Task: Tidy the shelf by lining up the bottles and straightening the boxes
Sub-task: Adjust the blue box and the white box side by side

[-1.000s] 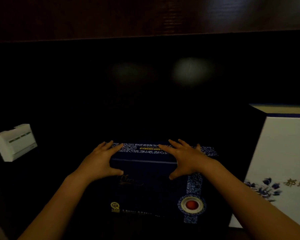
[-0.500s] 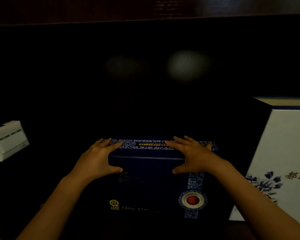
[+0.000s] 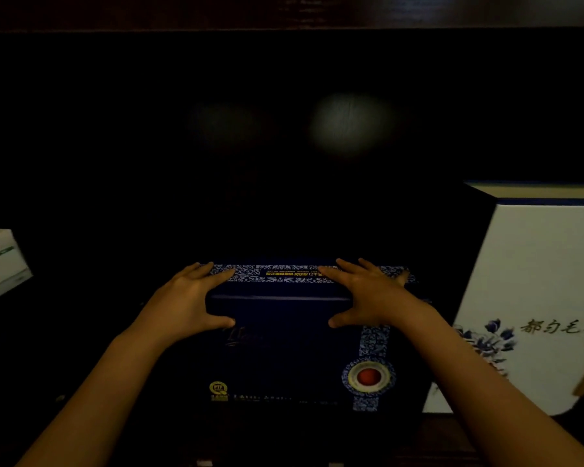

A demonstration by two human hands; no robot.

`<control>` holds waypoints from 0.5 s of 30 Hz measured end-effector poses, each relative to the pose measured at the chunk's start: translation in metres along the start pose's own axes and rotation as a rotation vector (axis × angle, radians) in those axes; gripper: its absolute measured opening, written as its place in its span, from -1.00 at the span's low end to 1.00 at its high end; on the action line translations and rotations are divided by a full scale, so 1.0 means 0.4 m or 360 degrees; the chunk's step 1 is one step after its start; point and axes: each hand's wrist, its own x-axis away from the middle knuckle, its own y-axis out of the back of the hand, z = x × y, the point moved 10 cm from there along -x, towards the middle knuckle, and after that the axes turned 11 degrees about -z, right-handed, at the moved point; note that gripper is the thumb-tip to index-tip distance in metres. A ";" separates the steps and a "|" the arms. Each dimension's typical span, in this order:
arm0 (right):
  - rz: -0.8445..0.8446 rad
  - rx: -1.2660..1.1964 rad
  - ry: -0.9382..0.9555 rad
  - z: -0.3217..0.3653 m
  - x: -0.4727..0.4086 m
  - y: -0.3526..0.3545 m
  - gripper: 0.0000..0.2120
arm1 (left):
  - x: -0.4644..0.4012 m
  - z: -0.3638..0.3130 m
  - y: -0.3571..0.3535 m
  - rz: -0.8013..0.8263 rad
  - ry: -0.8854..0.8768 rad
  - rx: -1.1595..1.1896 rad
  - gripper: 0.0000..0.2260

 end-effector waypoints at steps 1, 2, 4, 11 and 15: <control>-0.0009 0.0002 0.0002 0.000 0.001 0.002 -0.11 | 0.002 -0.002 0.000 0.0000 0.0010 0.0001 -0.14; -0.0024 0.0005 0.0002 0.001 0.001 0.004 -0.11 | 0.004 -0.003 0.001 0.0001 0.0023 0.0000 -0.14; -0.0076 0.0014 0.0005 0.007 0.005 0.012 -0.11 | 0.008 -0.008 0.002 0.0010 0.0059 -0.0014 -0.14; -0.0356 -0.0037 0.0099 0.009 0.064 0.070 -0.30 | 0.009 -0.084 0.018 0.0080 0.0086 -0.0498 -0.21; -0.0628 -0.0385 0.0203 -0.046 0.160 0.174 -0.44 | 0.007 -0.208 0.040 -0.0001 -0.0044 -0.0261 -0.32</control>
